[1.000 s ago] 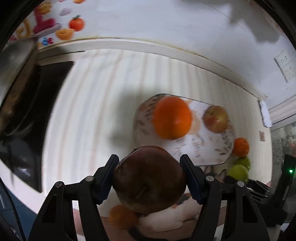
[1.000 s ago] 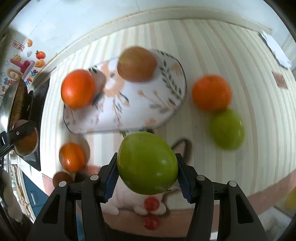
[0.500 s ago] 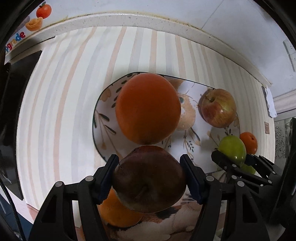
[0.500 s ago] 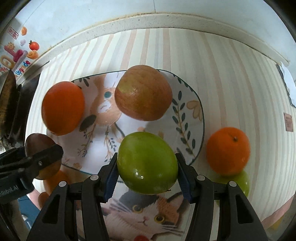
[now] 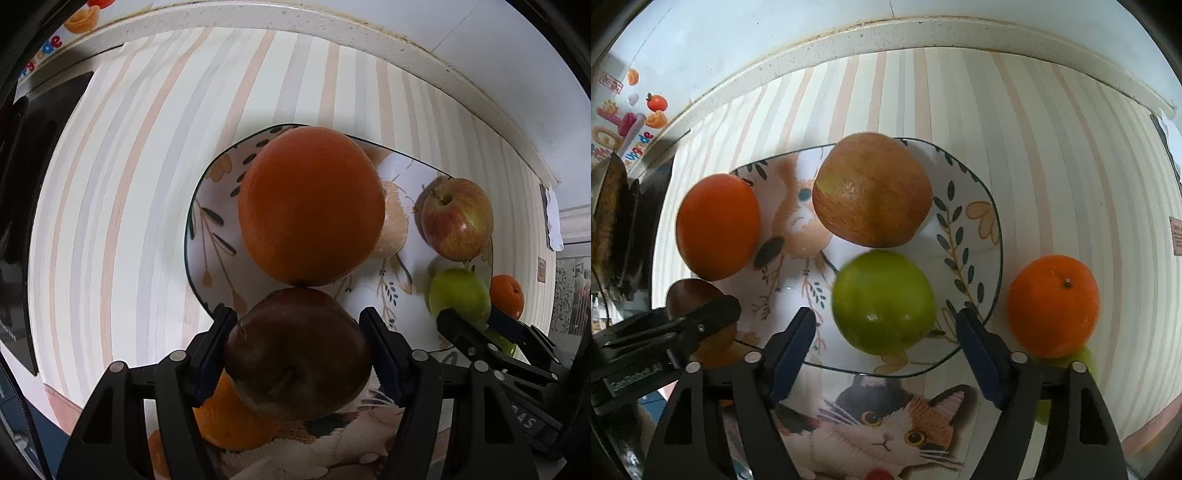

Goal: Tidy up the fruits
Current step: 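Place the brown apple on the plate while the right tool places a green apple, then withdraw both tools from the plate and move toward the remaining fruit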

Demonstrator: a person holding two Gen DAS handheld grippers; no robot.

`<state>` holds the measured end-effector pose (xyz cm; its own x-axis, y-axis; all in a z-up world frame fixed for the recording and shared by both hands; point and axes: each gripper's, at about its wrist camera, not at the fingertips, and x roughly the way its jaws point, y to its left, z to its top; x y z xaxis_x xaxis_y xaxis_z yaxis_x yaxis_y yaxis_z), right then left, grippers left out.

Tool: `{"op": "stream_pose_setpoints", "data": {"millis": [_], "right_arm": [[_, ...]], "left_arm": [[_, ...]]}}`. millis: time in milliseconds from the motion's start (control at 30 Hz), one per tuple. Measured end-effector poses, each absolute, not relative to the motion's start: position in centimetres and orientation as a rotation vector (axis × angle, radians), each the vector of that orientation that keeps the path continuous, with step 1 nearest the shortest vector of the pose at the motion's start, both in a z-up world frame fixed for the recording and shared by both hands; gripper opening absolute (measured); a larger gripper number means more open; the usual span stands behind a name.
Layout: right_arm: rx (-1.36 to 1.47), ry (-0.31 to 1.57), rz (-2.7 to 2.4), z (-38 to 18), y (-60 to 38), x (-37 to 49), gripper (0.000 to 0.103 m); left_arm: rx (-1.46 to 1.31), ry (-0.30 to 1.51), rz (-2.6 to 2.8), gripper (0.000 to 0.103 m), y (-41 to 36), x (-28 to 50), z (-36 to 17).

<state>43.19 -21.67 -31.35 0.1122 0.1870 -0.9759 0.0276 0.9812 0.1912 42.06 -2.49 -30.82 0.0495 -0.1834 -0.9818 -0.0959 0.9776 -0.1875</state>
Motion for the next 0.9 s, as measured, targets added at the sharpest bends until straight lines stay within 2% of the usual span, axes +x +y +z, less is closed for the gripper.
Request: {"op": "stream_pose_setpoints", "data": {"millis": [100, 133, 300, 600, 900], "right_arm": [[0.193, 1.452, 0.107, -30.9, -22.2, 43.1, 0.092], [0.2, 1.451, 0.103, -30.8, -22.4, 43.0, 0.092], [0.211, 1.443, 0.102, -30.3, -22.7, 42.3, 0.093], [0.219, 1.407, 0.083, -27.7, -23.3, 40.2, 0.093], [0.173, 1.334, 0.052, -20.6, -23.8, 36.1, 0.093]], "left_arm": [[-0.255, 1.506, -0.09, 0.073, -2.4, 42.0, -30.1], [-0.253, 1.495, -0.099, 0.077, -2.5, 42.0, -29.7], [-0.229, 1.463, -0.119, 0.083, -2.8, 41.8, -28.8], [-0.224, 1.388, -0.102, 0.084, -1.9, 39.6, -25.3], [-0.081, 1.278, -0.05, 0.084, -1.4, 35.0, -19.3]]}}
